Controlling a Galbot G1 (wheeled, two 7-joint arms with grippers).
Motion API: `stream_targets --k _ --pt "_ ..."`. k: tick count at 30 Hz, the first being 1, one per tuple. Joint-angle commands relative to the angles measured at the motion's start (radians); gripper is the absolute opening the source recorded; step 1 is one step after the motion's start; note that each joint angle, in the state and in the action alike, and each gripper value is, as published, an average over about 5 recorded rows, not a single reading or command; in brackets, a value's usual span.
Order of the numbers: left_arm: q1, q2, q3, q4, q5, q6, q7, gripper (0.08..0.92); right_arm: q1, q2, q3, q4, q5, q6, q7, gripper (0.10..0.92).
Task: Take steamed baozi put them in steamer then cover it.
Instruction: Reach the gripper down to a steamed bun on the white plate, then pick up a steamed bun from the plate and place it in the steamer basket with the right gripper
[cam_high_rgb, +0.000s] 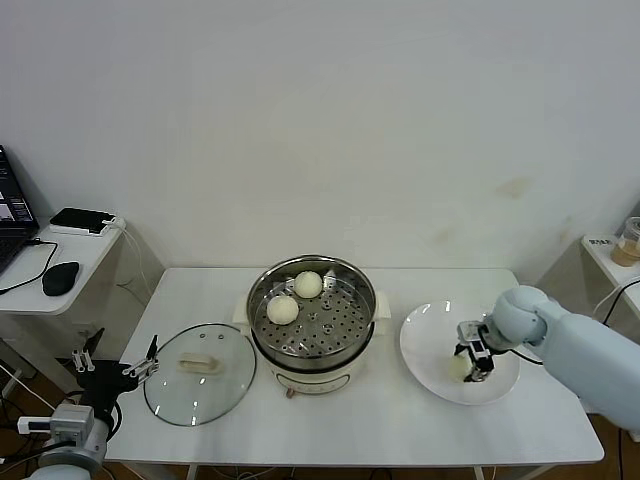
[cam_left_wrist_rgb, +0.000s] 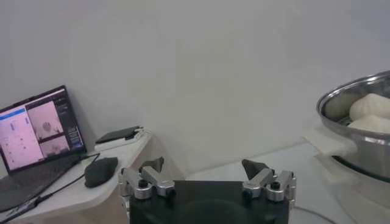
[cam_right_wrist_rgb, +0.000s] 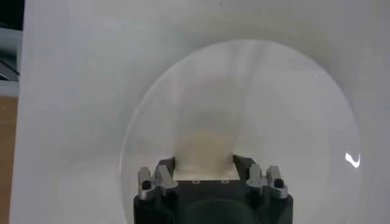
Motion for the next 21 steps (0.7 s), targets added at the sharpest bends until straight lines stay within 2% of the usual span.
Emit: stream_targets --k 1,12,21 --pt "-0.001 0.0 0.0 0.001 -0.001 -0.001 -0.001 0.823 0.045 -0.038 0.002 0.02 0.03 0.002 -0.06 0.627" --pt "-0.004 0.008 0.002 -0.005 -0.006 -0.001 0.0 0.823 0.172 -0.096 -0.018 0.066 0.115 0.003 -0.093 0.611" --pt "-0.005 0.01 -0.003 -0.005 -0.01 -0.001 -0.001 0.823 0.524 -0.007 -0.227 0.048 0.22 -0.004 -0.114 0.611"
